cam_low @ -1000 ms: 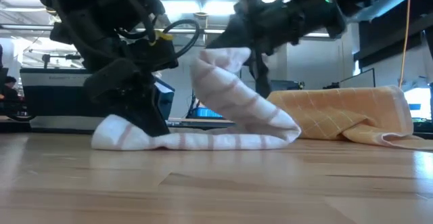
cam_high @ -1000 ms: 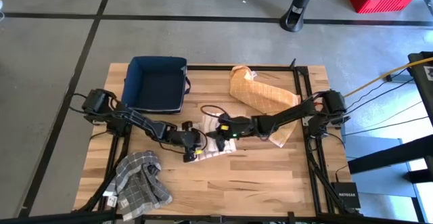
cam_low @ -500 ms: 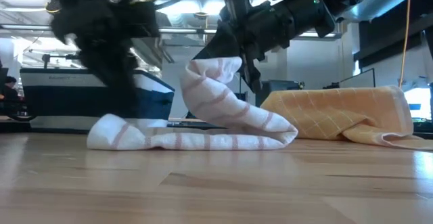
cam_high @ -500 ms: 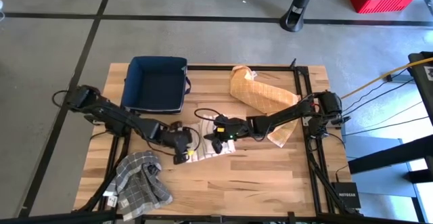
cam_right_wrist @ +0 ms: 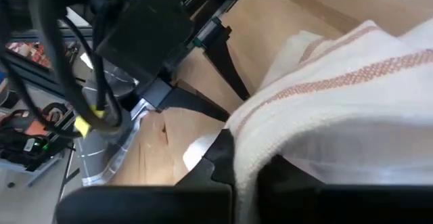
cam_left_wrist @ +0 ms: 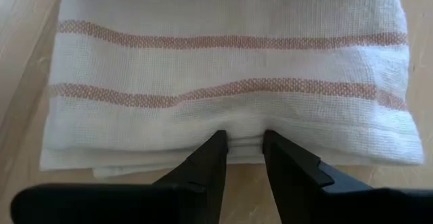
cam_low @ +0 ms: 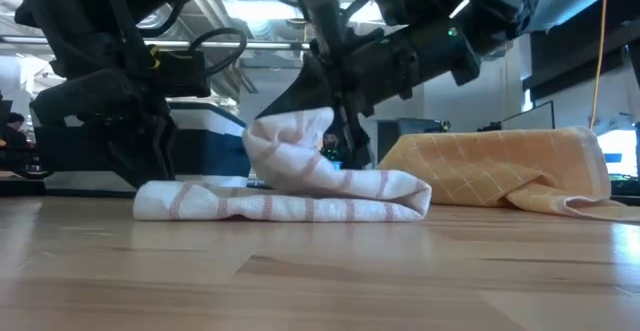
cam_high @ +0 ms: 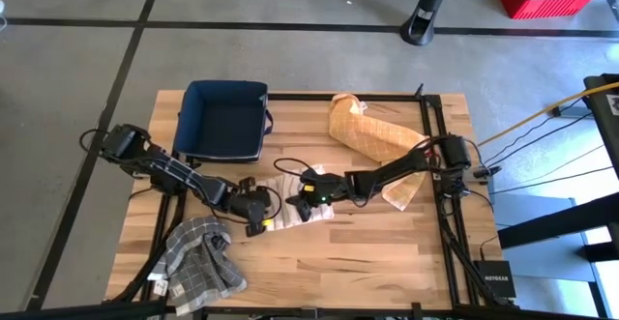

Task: Fold towel
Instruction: Fold the white towel

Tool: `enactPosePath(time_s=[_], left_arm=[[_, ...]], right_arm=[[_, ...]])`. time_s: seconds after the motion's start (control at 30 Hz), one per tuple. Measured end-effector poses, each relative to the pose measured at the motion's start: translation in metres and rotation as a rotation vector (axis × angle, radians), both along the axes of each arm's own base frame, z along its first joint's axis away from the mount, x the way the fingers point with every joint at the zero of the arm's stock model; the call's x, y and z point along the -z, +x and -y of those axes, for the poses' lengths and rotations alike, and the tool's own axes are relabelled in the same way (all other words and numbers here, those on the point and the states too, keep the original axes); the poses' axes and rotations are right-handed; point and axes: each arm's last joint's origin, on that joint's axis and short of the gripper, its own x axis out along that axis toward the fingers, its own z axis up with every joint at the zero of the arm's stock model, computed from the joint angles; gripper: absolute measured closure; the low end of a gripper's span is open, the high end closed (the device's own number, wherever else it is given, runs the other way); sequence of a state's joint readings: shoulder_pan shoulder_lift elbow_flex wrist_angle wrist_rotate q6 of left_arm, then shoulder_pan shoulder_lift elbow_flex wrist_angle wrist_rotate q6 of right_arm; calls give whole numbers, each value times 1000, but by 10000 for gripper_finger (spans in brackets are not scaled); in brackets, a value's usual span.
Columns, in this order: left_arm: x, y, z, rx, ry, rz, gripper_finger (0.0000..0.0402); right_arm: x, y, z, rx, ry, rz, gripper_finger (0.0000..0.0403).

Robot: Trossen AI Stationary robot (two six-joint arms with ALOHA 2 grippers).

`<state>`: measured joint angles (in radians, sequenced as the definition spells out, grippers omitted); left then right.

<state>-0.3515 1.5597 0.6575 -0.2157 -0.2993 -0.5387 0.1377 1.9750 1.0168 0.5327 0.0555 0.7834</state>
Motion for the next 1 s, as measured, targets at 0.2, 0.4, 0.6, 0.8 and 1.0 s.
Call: enactPosePath(time_s=[0.2,0.4,0.6,0.8,1.0], left_arm=[[0,0,0,4,1,-3,306],[1,0,0,6,1,-7,306],[-3,0,0,21,5,-19,306],[-30,-3,2,20,-45,-109,306],[-63,-13,6,14,-96,-145,306]], right_arm=[[10,20,-4,-29,9,-19,391],[13,20,-3,-20,-2,-67,389],[10,20,-3,-34,-3,-51,328],[-3,19,-1,-140,36,-18,238],[-17,19,-1,-204,-40,54,195]])
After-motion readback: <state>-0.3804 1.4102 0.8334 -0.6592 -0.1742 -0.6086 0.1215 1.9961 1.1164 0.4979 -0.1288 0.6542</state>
